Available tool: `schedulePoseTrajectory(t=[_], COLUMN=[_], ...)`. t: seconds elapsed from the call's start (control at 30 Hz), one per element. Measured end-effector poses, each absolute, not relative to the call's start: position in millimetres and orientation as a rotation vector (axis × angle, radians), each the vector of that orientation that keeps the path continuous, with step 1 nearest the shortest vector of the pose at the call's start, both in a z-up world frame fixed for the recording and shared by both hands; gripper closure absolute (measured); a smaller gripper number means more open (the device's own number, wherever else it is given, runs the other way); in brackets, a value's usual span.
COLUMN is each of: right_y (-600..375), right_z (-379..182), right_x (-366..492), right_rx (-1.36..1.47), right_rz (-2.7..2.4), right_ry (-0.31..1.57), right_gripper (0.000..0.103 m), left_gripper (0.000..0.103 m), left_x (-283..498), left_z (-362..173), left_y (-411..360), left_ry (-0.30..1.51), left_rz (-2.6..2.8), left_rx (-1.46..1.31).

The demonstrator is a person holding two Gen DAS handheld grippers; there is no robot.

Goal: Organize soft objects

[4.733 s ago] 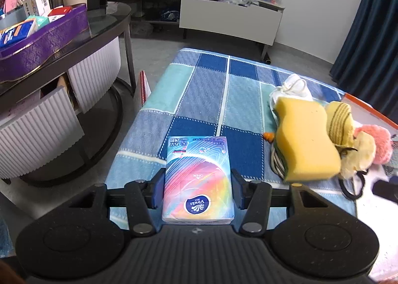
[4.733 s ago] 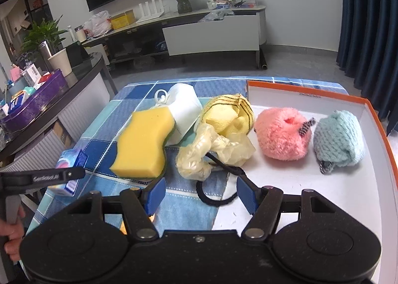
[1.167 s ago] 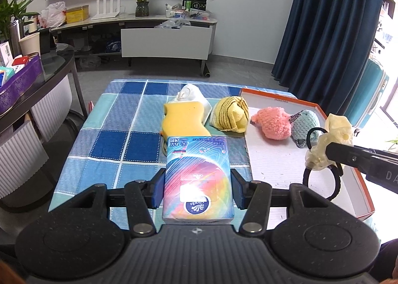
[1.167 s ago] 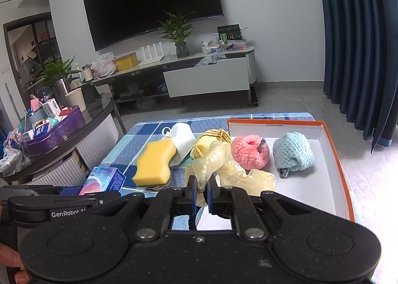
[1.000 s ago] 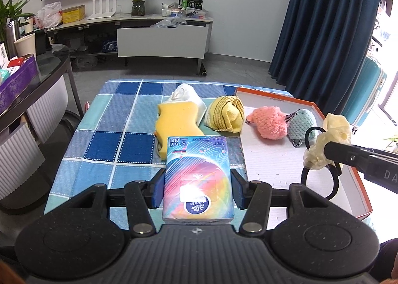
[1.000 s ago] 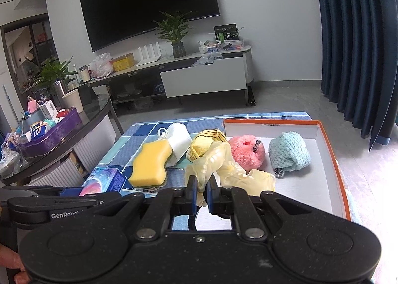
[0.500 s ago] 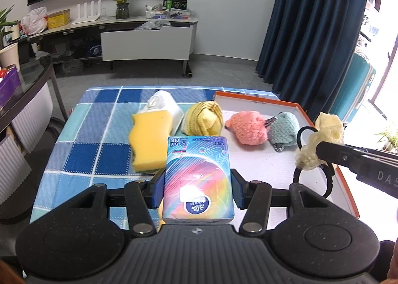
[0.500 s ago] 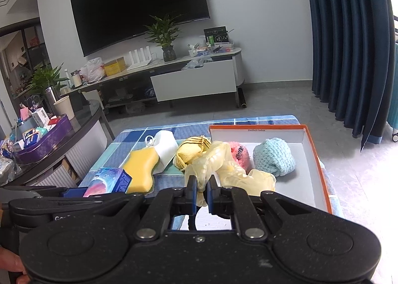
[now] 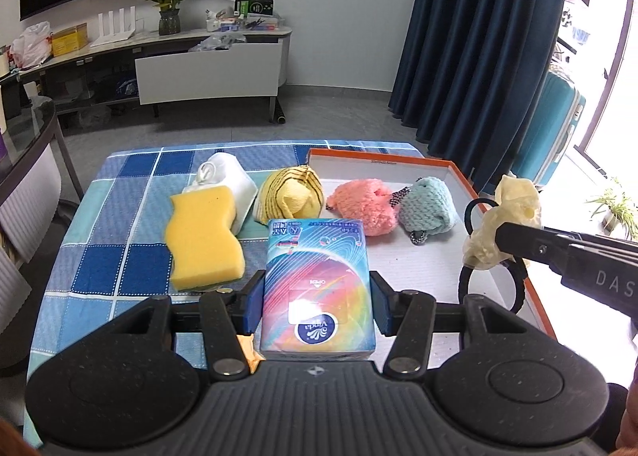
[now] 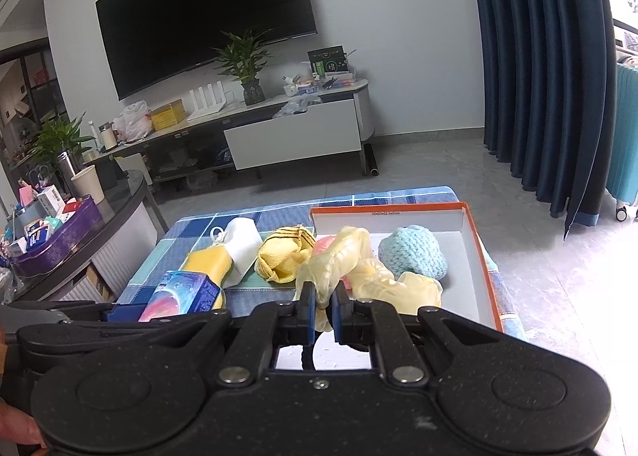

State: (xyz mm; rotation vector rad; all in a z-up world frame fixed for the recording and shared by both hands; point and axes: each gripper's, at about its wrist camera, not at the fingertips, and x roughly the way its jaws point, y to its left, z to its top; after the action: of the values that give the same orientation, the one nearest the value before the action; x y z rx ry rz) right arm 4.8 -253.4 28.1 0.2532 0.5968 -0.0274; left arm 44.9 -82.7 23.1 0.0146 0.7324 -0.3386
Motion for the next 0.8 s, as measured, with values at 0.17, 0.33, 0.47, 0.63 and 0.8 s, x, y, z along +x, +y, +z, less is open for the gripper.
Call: schedulePoseTrajectory(t=[0.17,0.33,0.47,0.63,0.8], right_y=[-259,-268,-277,-288,-297], right_z=[26,24,22,23,23], right_x=[4,1,-1,-3,1], right_rx=[0.262,0.274,0.284,0.294,0.299], right_rz=[-0.045,-0.069,-0.086,-0.104,-0.118], right_ry=[0.597,0.598,0.598,0.592,0.588], right_gripper=[0.092,0.092,0.092,0.092,0.092], left_gripper=[0.05,0.05,0.05,0.05,0.05], left_x=[47,50,52,55,59], left_z=[22,19,18,16,15], left_y=[-92,-101,-109,-119,-128], left_ry=[0.738,0.746,0.751,0.757,0.767], left_rz=[-0.356,-0.378,-0.394,-0.41,-0.424], left_rx=[0.021,0.03,0.037,0.039,0.048])
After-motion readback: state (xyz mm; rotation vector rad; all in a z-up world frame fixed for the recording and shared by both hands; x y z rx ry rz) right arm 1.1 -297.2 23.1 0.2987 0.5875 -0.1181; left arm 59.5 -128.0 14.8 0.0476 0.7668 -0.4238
